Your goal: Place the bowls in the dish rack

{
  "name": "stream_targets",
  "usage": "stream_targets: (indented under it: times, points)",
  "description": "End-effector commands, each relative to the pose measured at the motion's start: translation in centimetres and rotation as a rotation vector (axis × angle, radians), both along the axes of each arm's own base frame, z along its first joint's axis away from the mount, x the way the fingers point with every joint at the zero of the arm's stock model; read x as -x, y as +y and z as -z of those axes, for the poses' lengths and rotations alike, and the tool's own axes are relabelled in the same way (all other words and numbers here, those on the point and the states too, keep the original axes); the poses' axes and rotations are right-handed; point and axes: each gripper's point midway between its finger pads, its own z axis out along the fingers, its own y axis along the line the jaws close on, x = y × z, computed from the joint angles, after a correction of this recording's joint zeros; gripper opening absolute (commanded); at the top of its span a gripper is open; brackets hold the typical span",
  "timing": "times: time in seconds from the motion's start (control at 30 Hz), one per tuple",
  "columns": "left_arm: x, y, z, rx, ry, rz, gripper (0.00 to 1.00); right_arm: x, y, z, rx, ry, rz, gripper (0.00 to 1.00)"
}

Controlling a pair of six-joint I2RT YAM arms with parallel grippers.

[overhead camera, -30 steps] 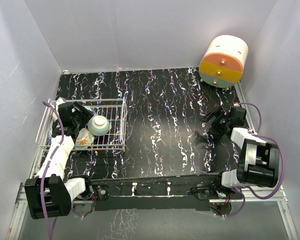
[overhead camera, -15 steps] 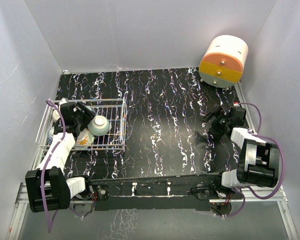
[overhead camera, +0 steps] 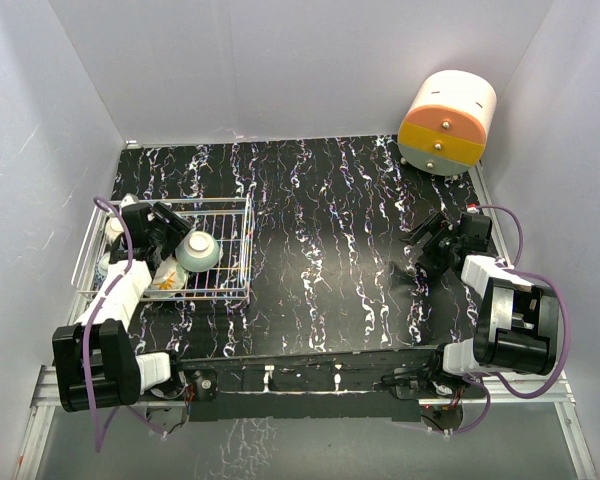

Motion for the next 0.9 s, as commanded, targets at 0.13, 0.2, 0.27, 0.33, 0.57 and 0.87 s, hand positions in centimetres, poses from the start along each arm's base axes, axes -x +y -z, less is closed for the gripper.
stream_targets:
  times: [0.13, 0.2, 0.27, 0.33, 0.57, 0.87]
  points:
    - [0.5, 0.6, -3.2, -0.09, 0.002, 0.042, 0.66, -1.3, -0.4, -1.2, 0.03, -0.066, -0.002, 0.86]
    - [0.4, 0.9, -4.6, -0.135, 0.006, 0.068, 0.67, -1.3, -0.4, -1.3, 0.03, -0.067, -0.003, 0.86]
    - [0.4, 1.0, -6.1, -0.175, 0.001, 0.098, 0.68, -1.4, -0.4, -1.3, 0.03, -0.067, -0.003, 0.86]
    - [0.7, 0.9, -6.8, -0.217, 0.012, 0.137, 0.68, -1.4, -0.4, -1.4, 0.031, -0.07, -0.002, 0.86]
    - [2.0, -2.5, -5.8, -0.449, 0.107, 0.274, 0.7, -1.5, -0.4, -1.4, 0.03, -0.071, -0.003, 0.86]
    - [1.6, -4.6, -4.4, -0.611, 0.16, 0.295, 0.76, -1.4, -0.4, -1.5, 0.033, -0.07, -0.006, 0.86]
